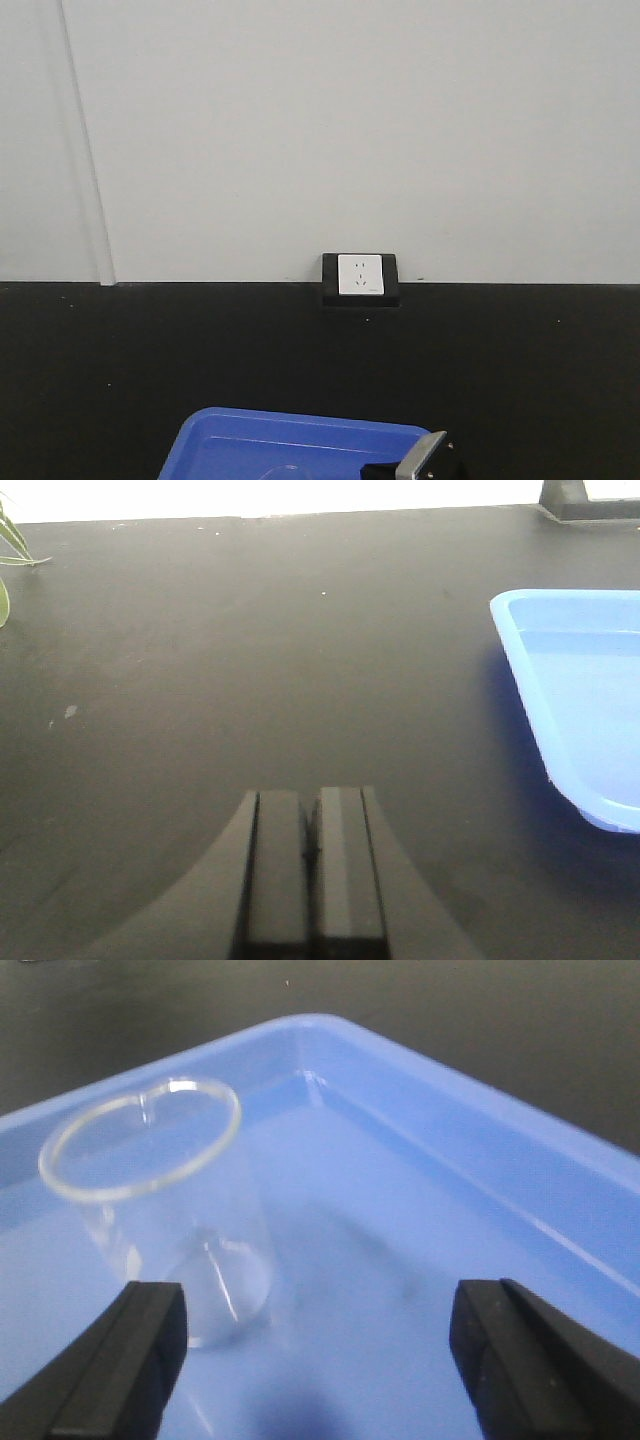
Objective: Move beaker to silver tray on left bench
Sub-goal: 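Lower the open right gripper around the glass beaker in the blue tray, then close the right gripper on the beaker rim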
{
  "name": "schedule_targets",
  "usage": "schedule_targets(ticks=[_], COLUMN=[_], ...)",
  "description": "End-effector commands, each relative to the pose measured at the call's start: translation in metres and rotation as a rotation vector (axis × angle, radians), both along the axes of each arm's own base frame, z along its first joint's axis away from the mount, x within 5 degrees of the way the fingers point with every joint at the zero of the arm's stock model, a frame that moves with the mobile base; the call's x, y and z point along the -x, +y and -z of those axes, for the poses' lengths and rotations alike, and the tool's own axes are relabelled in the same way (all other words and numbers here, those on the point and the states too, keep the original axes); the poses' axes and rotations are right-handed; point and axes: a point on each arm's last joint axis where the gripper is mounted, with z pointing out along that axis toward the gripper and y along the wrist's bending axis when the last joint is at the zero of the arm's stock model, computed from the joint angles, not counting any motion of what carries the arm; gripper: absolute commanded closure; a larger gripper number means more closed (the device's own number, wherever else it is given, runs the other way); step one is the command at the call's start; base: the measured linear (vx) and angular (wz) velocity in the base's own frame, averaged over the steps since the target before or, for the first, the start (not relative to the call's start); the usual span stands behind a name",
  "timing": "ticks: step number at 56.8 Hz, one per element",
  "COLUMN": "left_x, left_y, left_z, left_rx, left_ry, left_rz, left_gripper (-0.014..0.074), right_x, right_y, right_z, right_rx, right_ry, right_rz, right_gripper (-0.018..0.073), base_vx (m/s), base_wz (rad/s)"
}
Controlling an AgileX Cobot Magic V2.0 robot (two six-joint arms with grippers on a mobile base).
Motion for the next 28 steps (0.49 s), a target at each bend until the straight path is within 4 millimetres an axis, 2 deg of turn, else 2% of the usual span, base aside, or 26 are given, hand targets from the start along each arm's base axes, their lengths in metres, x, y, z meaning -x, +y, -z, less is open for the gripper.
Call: schedule_targets(ticks=[1, 12, 28], left_x=[-0.001, -0.001, -0.001], left_y=[-0.001, -0.001, -0.001], left_z=[0.002, 0.002, 0.002], left_rx=[0.003, 0.003, 0.003], left_ry=[-0.065, -0.065, -0.065], left_rz=[0.008, 0.008, 0.008], left_gripper=[0.0595, 0.0595, 0.0595], right_x=[-0.005, -0.008, -0.009], right_y=[0.016, 0.041, 0.045], right_z=[-0.026, -0.029, -0.027], right_rx=[-0.059, 0.003, -0.006], right_ry=[-0.105, -0.100, -0.103], right_rz=[-0.059, -0.100, -0.112], right_gripper=[-0.0024, -0.0024, -0.0024], base_vx=[0.00, 0.00, 0.00], base_wz=[0.00, 0.00, 0.00])
